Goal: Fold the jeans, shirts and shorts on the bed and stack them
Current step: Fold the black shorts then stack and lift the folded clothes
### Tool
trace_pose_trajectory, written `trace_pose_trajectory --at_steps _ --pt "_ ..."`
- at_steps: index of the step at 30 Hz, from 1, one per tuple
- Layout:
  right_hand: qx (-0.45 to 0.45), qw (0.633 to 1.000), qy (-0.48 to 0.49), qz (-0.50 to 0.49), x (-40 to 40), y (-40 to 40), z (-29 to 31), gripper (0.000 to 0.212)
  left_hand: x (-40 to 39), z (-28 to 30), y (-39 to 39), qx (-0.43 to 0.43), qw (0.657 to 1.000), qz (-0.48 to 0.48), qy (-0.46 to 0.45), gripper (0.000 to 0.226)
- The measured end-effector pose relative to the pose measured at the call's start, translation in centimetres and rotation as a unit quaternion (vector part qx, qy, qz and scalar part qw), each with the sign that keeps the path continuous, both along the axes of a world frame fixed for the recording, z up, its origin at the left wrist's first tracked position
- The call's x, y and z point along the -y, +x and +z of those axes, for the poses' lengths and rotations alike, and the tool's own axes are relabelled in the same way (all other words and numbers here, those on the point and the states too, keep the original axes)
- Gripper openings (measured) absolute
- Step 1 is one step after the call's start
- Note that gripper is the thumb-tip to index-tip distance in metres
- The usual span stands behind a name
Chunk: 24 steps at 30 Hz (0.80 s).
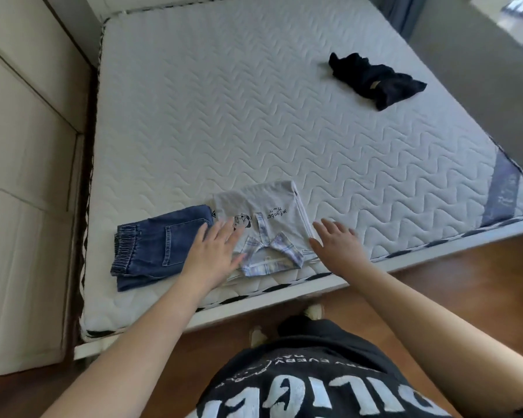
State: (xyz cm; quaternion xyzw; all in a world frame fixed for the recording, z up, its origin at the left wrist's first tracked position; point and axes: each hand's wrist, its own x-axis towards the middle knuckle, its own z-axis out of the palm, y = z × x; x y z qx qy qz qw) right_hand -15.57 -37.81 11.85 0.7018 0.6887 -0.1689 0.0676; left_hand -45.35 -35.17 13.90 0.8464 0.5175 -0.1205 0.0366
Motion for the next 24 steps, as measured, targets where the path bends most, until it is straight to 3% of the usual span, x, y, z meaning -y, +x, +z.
trace_pose_trajectory --at_steps 5,10,17,24 --pt "0.041 0.998 0.053 -0.006 2.5 1.5 3.5 0.059 0.9 3.1 4.3 0.019 1.0 -0.017 -0.005 0.067" --pt "0.023 0.995 0.088 -0.04 4.3 5.2 5.5 0.059 0.3 6.4 8.9 0.01 0.998 -0.056 0.007 0.068" --pt "0.029 0.989 0.117 -0.082 8.0 16.3 7.2 0.059 -1.3 10.5 20.9 0.004 0.991 -0.118 0.056 0.067" --pt "0.065 0.982 0.13 -0.118 10.9 29.3 9.2 0.059 1.8 10.2 36.5 0.01 0.983 -0.148 0.105 0.066"
